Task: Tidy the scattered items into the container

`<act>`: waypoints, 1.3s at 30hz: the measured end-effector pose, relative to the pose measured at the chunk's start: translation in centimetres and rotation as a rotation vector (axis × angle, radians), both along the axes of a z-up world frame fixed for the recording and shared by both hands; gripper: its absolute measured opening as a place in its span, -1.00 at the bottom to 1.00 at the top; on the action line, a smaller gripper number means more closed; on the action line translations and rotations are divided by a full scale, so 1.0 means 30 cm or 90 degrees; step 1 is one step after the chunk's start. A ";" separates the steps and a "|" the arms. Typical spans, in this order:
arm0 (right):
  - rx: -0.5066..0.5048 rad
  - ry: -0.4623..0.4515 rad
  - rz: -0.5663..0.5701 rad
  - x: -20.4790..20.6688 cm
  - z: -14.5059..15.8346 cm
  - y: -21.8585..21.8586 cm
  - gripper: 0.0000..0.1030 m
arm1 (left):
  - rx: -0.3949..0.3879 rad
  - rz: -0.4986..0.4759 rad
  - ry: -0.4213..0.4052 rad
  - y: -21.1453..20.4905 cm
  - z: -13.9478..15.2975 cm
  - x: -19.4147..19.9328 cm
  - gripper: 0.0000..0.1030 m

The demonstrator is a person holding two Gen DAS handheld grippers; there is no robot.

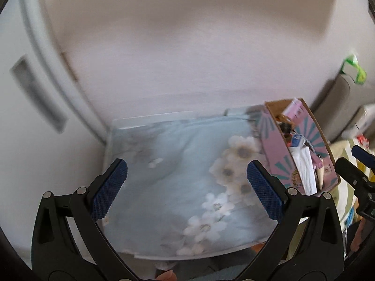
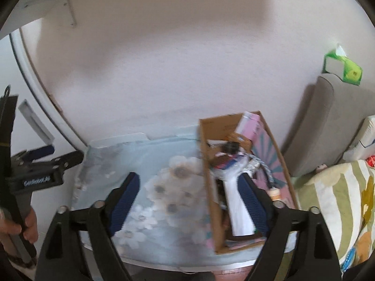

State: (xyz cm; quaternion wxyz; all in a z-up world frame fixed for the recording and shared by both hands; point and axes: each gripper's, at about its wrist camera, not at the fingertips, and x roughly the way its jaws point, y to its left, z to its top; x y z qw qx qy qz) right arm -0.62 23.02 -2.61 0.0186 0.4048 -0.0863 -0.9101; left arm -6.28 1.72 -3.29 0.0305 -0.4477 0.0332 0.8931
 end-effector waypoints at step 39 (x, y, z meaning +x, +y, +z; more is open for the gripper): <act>0.110 -0.026 -0.033 -0.003 0.096 -0.248 0.98 | -0.008 0.065 0.025 -0.166 0.056 0.167 0.98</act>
